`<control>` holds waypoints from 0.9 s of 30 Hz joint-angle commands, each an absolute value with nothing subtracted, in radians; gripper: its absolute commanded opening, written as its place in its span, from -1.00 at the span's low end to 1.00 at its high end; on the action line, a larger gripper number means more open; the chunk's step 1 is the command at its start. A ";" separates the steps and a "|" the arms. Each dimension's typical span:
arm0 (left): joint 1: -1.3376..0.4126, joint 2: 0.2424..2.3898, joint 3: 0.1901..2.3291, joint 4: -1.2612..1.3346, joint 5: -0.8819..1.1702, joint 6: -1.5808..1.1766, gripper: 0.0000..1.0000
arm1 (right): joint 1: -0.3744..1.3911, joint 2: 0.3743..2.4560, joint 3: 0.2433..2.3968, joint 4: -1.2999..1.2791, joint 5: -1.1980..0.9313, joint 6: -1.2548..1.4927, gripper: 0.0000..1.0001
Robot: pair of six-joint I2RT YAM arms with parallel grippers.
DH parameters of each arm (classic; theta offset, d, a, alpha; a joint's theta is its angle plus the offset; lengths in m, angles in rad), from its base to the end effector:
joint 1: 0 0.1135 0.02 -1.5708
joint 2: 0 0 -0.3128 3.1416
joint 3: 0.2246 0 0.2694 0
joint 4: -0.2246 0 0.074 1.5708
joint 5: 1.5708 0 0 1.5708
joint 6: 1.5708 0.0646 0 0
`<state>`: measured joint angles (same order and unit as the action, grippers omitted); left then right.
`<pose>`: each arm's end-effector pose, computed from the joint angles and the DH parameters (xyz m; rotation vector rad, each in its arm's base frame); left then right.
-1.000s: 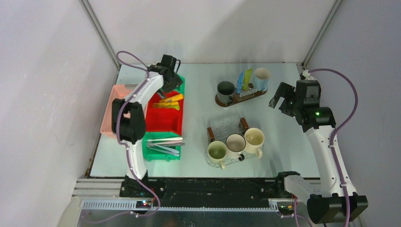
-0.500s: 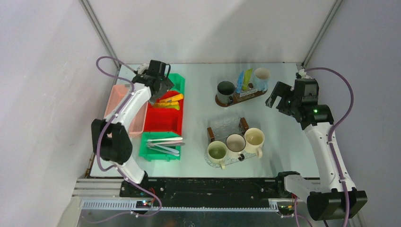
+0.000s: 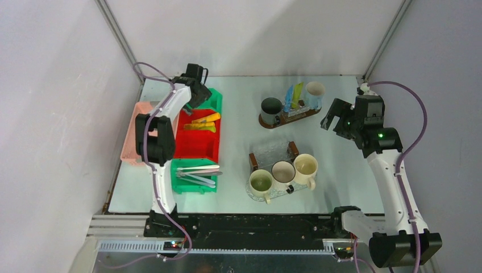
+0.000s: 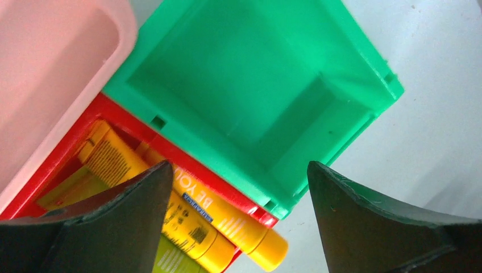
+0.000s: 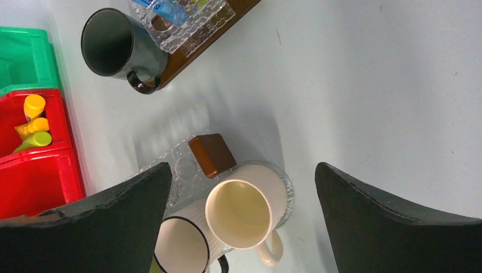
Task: Prepare toiletry sets of a toothbrush and toothpaste on the tray
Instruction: Adjust the storage box at the center of the board.
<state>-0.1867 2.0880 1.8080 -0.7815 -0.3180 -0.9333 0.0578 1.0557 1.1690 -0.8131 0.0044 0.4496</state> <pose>0.5045 -0.0748 0.2523 -1.0276 2.3323 -0.0061 0.2257 0.0128 0.3858 0.4469 2.2401 0.2619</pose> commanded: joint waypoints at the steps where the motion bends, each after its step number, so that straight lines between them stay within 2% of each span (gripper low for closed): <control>1: -0.179 2.150 1.931 -0.807 -0.274 -0.920 0.83 | 0.062 1.036 1.172 -0.812 0.045 0.421 0.99; 7: -0.213 2.180 1.940 -0.781 -0.222 -0.884 0.44 | 0.060 1.037 1.172 -0.819 0.063 0.417 0.99; 14: -0.288 2.182 1.920 -0.759 -0.187 -0.788 0.27 | 0.060 1.053 1.172 -0.811 0.045 0.420 0.99; 21: -0.354 2.128 1.829 -0.710 -0.171 -0.662 -0.11 | 0.061 1.065 1.172 -0.807 0.031 0.423 0.99; 27: -0.381 2.063 1.744 -0.695 -0.156 -0.572 -0.25 | 0.060 1.068 1.172 -0.807 0.025 0.424 0.99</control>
